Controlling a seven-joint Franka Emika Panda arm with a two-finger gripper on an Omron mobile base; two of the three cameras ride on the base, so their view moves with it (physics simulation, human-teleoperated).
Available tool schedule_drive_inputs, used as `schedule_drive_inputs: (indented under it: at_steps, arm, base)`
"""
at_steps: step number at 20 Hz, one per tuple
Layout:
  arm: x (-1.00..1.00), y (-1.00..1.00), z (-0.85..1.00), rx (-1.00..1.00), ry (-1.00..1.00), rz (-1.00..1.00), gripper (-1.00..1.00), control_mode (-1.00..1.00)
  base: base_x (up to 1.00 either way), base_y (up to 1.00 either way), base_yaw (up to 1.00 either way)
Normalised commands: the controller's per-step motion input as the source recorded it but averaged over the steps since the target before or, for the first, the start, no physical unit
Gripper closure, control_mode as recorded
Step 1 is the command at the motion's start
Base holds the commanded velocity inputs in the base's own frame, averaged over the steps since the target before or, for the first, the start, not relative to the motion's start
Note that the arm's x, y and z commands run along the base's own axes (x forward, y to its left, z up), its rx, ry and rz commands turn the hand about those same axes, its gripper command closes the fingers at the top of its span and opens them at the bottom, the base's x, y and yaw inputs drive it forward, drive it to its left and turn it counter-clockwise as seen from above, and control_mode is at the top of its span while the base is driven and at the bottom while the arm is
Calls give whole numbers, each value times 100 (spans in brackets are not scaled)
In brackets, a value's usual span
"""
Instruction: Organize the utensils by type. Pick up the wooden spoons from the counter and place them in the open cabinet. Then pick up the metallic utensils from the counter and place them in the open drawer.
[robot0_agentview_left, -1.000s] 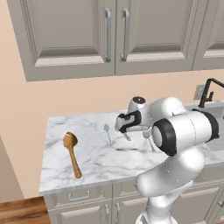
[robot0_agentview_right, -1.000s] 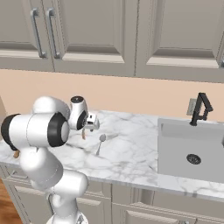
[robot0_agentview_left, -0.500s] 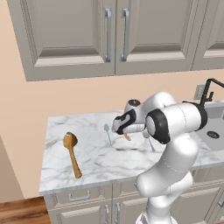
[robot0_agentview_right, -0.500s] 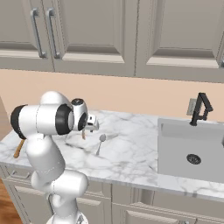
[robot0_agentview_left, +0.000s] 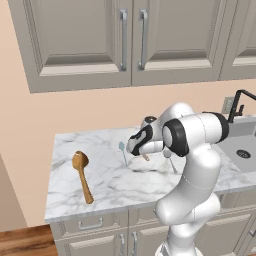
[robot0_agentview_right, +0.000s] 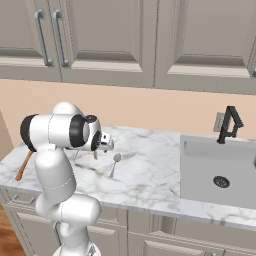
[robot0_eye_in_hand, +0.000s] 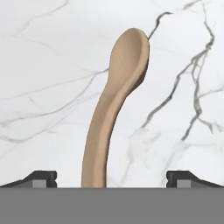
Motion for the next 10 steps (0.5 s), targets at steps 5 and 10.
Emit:
schedule_drive_inputs:
  at_steps: [5, 10]
  arm:
    - [7, 0, -6, 0, 0, 0, -100, -100]
    - [0, 0, 0, 0, 0, 0, 100, -100]
  base:
    - [0, 0, 0]
    - [0, 0, 0]
